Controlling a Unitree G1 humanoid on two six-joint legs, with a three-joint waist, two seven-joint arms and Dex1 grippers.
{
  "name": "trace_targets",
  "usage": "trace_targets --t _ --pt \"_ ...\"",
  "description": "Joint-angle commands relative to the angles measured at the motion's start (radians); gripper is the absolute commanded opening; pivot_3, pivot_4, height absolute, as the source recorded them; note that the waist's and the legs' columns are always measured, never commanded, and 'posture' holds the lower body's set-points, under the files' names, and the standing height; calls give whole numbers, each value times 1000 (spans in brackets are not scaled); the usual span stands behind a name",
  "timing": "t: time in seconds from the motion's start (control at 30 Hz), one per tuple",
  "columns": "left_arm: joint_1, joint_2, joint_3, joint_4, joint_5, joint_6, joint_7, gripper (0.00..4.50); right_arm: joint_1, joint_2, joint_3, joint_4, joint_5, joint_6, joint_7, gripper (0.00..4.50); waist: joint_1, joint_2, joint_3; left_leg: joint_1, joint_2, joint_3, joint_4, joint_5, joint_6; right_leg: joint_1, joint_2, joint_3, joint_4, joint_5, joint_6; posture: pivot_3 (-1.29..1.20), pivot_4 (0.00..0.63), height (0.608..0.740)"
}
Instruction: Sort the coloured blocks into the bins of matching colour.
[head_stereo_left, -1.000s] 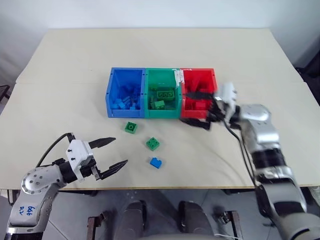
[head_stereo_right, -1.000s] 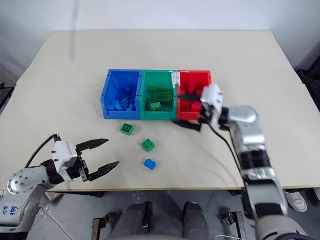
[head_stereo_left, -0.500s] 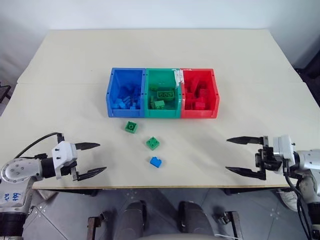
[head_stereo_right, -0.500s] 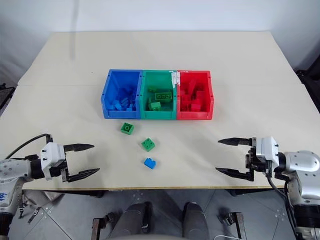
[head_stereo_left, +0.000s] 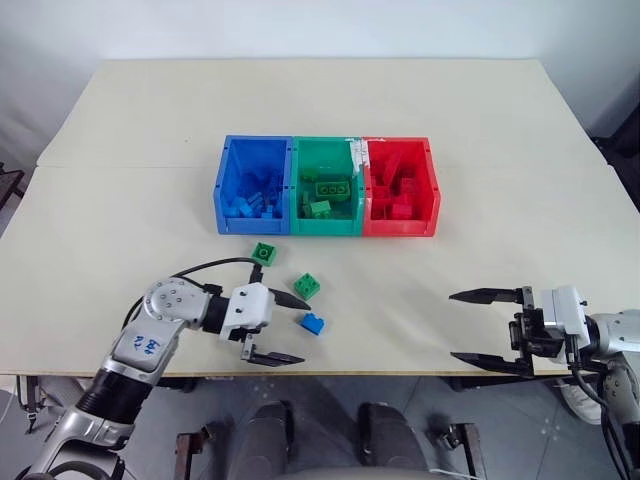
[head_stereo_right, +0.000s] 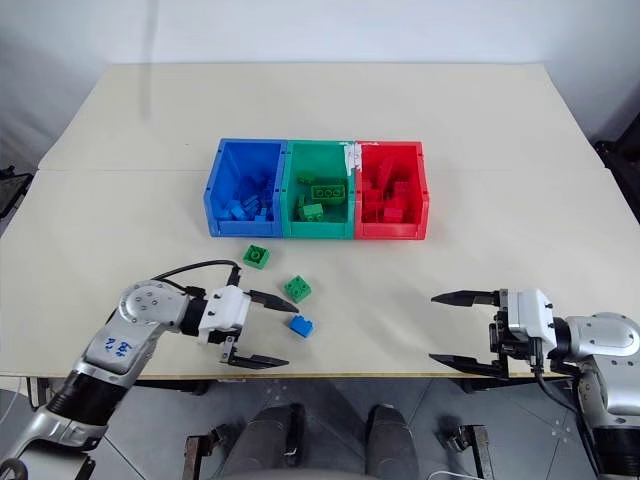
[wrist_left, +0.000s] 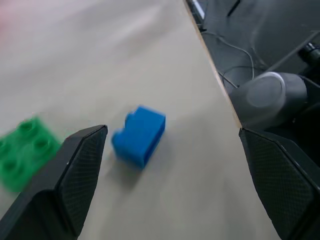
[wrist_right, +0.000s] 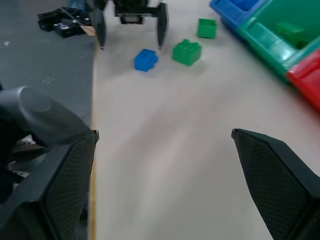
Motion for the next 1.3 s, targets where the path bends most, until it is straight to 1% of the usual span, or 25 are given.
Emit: trace_targets --t 0.03,0.2,0.33,0.37,0.4,0.53,0.57,0.6,0.63,0.7,0.73,0.77,0.8,0.87,0.93,1.07,1.23,1.3 --pt "-31 -19 -18 49 33 -6 9 4500 10 22 7 -72 47 15 -7 4455 0 0 0 0 0 0 1 0 0 0 0 0 1 0 0 0 150 740" --pt "-64 -50 -39 105 63 -4 15 4500 7 52 36 -98 48 22 -26 4455 12 0 0 -1 0 -1 6 -2 1 1 0 0 2 0 0 0 150 740" --pt "-73 -79 -46 118 60 3 17 3714 -3 60 49 -88 41 15 -34 4500 18 0 0 -2 0 -1 8 -2 2 1 0 1 1 1 1 0 150 740" --pt "-74 -86 -45 119 60 6 21 3300 -5 61 50 -83 39 12 -35 4500 18 0 0 -2 0 -1 9 -2 2 2 0 1 1 1 2 0 150 740" --pt "-75 -90 -45 117 59 8 22 3043 -7 62 51 -80 38 10 -35 4500 18 0 0 -2 0 -1 9 -2 2 2 0 1 1 1 2 0 150 740" --pt "-71 -97 -37 119 65 10 38 1737 -12 65 56 -74 34 6 -37 4500 17 0 0 -2 0 -1 9 -3 2 2 0 1 1 1 2 0 150 740" --pt "-70 -99 -33 120 67 7 47 1469 -13 66 58 -73 34 6 -37 4500 17 0 0 -2 0 -1 9 -3 2 2 0 1 1 1 2 0 150 740" --pt "-66 -103 -24 120 64 4 59 1091 -14 68 61 -72 32 5 -38 4500 17 0 0 -2 0 -1 9 -3 2 2 0 1 1 1 2 0 150 740" --pt "-62 -110 -8 118 54 -5 74 1005 -15 70 63 -72 31 4 -39 4500 17 0 0 -2 0 -1 9 -3 2 2 0 1 1 1 2 0 150 740" --pt "-55 -125 32 110 28 -17 106 971 -16 73 66 -72 32 4 -41 4500 17 0 0 -2 0 -1 9 -3 2 2 0 1 1 1 2 0 150 740" --pt "-51 -144 79 97 -12 -62 122 909 -17 76 66 -72 34 5 -44 4500 16 0 0 -2 0 -1 9 -3 2 2 0 1 1 1 2 0 150 740" --pt "-48 -154 119 81 -44 -67 141 887 -18 80 66 -73 37 6 -49 4500 16 0 0 -2 0 -1 9 -3 2 2 0 1 1 1 2 0 150 740" --pt "-45 -163 165 59 -90 -63 151 887 -21 85 65 -76 42 7 -56 4500 16 0 0 -2 0 -1 9 -3 2 2 0 1 1 1 2 0 150 740" --pt "-50 -159 236 42 -129 -34 195 887 -34 103 58 -88 63 17 -78 4500 16 0 0 -2 0 -2 9 -3 2 2 0 1 1 1 2 0 150 740" --pt "-82 -157 301 51 -131 -27 270 887 -53 128 54 -106 84 34 -115 4500 16 0 0 -2 0 -2 9 -2 2 2 0 1 2 1 2 0 150 740" --pt "-194 -163 367 134 -114 6 389 887 -84 168 55 -125 97 50 -176 4500 18 -1 0 -2 0 -2 10 -2 2 2 0 0 2 1 2 0 150 740" --pt "-358 -187 376 314 -46 10 527 887 -128 218 28 -120 102 63 -281 4500 20 -1 0 -2 -2 -3 10 -2 2 4 0 1 1 2 4 0 150 740" --pt "-438 -194 367 439 18 2 617 887 -151 246 -7 -97 104 55 -351 4500 18 -1 0 -2 -2 -3 10 -2 2 4 0 0 1 2 4 0 150 740"
